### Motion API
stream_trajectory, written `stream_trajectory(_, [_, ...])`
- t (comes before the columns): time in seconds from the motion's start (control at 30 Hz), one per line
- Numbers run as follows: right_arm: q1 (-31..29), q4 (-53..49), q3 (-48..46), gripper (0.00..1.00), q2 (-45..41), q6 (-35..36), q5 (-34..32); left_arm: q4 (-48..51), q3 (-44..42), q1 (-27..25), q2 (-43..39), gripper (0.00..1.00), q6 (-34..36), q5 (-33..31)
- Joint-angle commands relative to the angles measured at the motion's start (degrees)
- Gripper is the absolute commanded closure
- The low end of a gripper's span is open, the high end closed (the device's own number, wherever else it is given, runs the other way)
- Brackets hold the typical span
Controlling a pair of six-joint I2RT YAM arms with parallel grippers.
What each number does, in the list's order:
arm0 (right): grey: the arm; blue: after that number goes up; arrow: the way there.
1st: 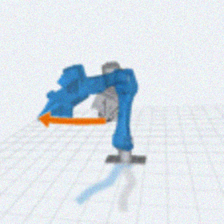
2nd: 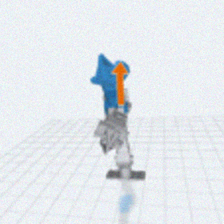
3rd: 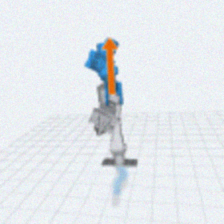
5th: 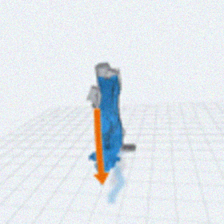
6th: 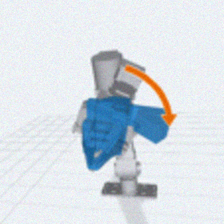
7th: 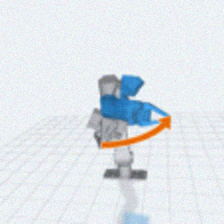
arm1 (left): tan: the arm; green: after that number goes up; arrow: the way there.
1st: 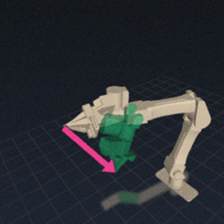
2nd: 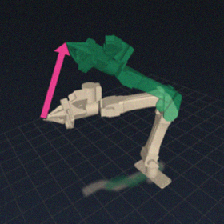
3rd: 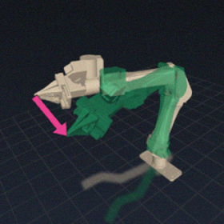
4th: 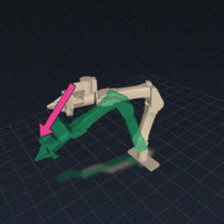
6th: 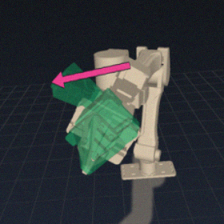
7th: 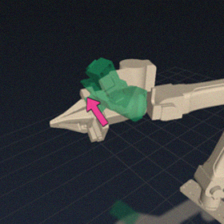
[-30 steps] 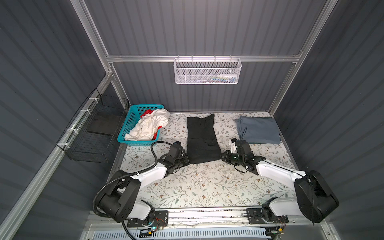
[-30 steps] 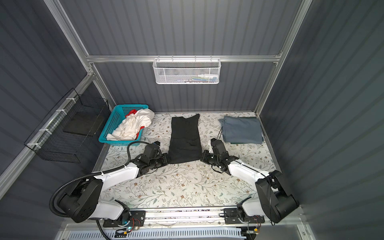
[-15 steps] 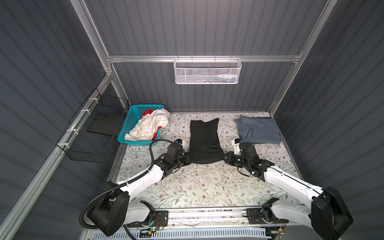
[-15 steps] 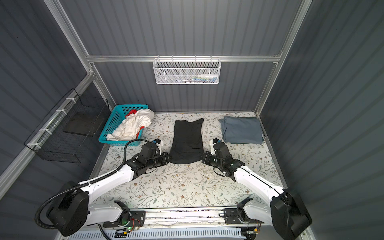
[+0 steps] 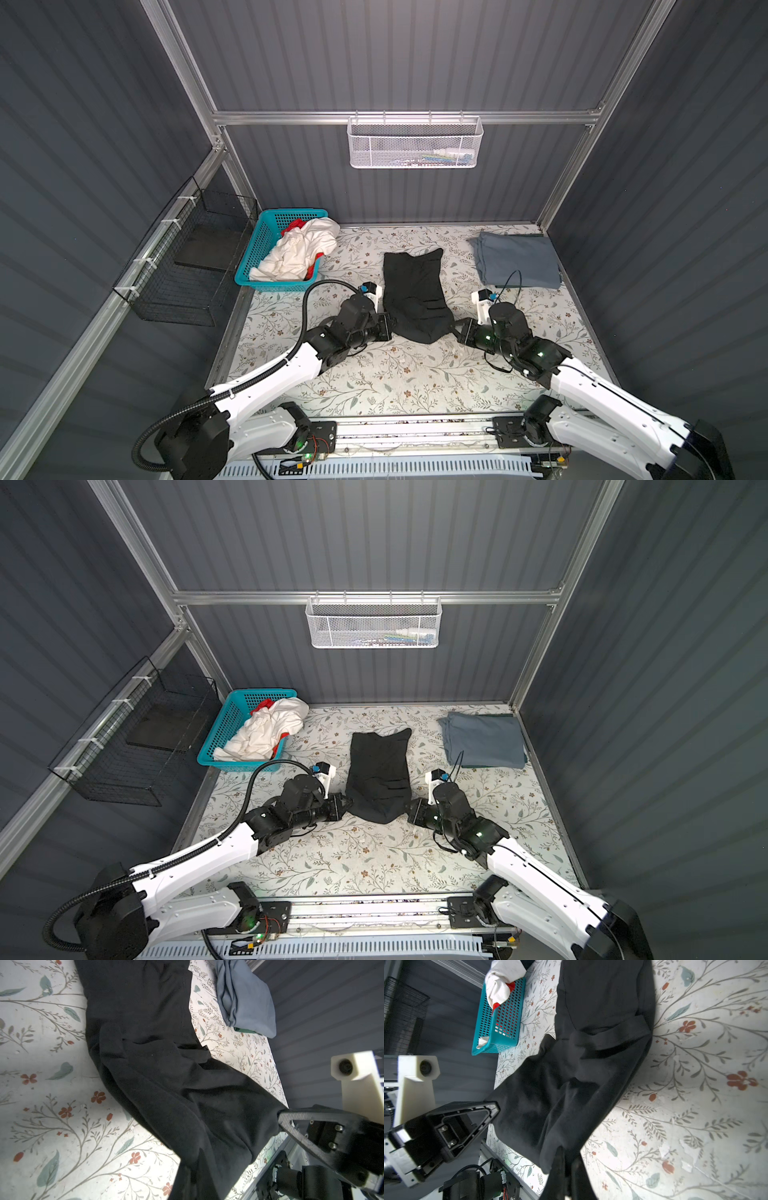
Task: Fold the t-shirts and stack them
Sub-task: 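Lift the near end with both grippers and fold it away from the robot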
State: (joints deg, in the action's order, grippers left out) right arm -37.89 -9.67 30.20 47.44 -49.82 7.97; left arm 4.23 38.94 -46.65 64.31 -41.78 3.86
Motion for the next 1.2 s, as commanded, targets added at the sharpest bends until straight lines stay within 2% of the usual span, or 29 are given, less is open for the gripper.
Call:
stream_trajectory(0.0, [-2.23, -4.95, 0.05, 1.00, -4.97, -0.94, -4.68, 1.49, 0.62, -2.17, -2.98, 1.00, -0.76, -3.44])
stream_trajectory(0.1, [-4.69, -9.55, 1.16, 1.00, -8.09, -0.45, -8.96, 1.70, -0.22, -3.00, -6.16, 1.00, -2.18, -3.52])
stream_trajectory(0.27, [-7.29, -11.90, 2.02, 1.00, -11.16, -0.96, -9.36, 3.54, -0.34, -4.34, -11.17, 1.00, -3.63, -4.32])
stream_trajectory(0.57, [-8.10, -17.18, 3.88, 1.00, -13.68, -0.69, -13.23, 5.24, 1.55, -4.51, -9.22, 1.00, -2.58, -5.90])
stream_trajectory(0.77, [-8.04, -17.34, 7.05, 1.00, -9.82, 1.92, -13.93, 7.57, 5.16, -4.52, -6.98, 1.00, -0.87, -8.45])
stream_trajectory(0.9, [-8.08, -21.26, 12.24, 1.00, -5.78, 5.37, -16.21, 10.62, 8.68, -4.58, -5.57, 1.00, 0.25, -10.61])
stream_trajectory(1.17, [-6.85, -21.57, 18.97, 1.00, 1.41, 9.87, -15.31, 12.16, 12.42, -4.46, -2.77, 1.00, 1.69, -13.85])
